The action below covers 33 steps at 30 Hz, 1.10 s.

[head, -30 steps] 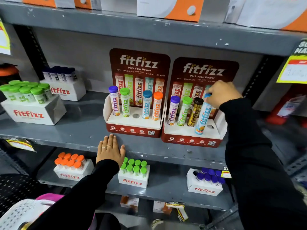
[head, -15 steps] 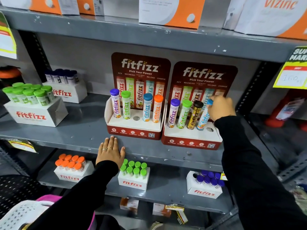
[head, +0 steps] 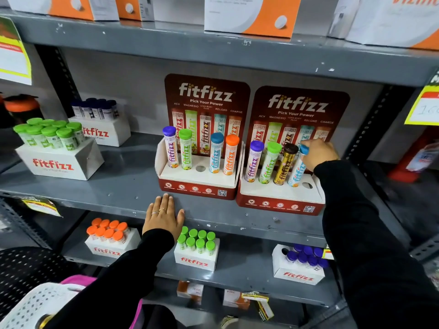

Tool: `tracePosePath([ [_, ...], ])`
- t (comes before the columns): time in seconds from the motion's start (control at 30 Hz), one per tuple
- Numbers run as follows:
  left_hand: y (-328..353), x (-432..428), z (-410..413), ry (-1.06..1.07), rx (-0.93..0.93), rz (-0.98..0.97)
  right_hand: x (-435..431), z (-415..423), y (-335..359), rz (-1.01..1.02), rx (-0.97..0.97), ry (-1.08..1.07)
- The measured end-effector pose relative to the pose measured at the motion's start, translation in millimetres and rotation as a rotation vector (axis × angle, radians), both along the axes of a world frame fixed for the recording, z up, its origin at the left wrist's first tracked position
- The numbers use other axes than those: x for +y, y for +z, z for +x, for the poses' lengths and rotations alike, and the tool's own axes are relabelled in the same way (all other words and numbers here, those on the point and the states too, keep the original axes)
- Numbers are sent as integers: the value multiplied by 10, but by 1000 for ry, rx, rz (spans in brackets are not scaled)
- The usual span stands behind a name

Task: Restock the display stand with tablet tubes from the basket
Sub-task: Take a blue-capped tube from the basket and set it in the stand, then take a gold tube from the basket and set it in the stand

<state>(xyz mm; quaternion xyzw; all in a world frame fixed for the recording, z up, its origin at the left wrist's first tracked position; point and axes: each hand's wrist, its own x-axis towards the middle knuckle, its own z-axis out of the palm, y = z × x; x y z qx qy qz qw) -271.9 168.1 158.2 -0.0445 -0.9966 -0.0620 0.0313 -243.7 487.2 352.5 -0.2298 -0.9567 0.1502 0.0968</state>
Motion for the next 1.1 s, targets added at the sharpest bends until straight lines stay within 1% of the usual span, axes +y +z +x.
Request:
tracePosePath([
  [0.07,2,-12,3,-5,13,3,-4,13,7,-4,50,1],
  [0.13,4,-20,-6,-17,37,8,-134,27,42,6,192,8],
  [0.2,-19,-68,37,-42,73,70,-477,54,66,45,355,55],
  [0.27,-45,-123,130,-99,107,118,-965,10,8,88,542,206],
  [0.3,-125,-206,219,-110,111,142,-1272,-52,-98,57,603,325],
  [0.33,-186,-265,306,-120,101,151,-1537,-110,-227,7,650,439],
  [0.4,-338,-404,504,-118,79,149,-2049,-164,-549,-23,662,670],
  [0.43,-460,-541,636,-69,50,165,-2357,-156,-740,-54,622,798],
  [0.47,-570,-687,800,-2,-3,179,-2640,-135,-950,-97,542,902],
  [0.53,-823,-1026,1206,159,-116,196,-3170,-36,-1333,-168,312,1067],
  [0.6,-1077,-1281,1652,255,-201,171,-3576,53,-1658,-188,48,1189],
  [0.67,-1323,-1494,2119,357,-291,180,-3973,121,-1932,-132,-169,1324],
  [0.73,-1514,-1591,2517,451,-377,232,-4294,186,-2159,8,-317,1439],
  [0.8,-1574,-1613,2768,515,-457,319,-4607,263,-2403,102,-410,1532],
  [0.87,-1564,-1634,2834,565,-503,393,-4869,314,-2689,143,-444,1553],
  [0.97,-1463,-1664,2773,593,-472,381,-5148,387,-3054,180,-503,1480],
  [1.0,-1457,-1672,2752,608,-427,381,-5232,406,-3159,187,-533,1439],
  [1.03,-1461,-1676,2751,623,-429,386,-5298,422,-3246,215,-536,1408],
  [1.1,-1510,-1647,2770,632,-460,391,-5377,425,-3376,307,-474,1382],
])
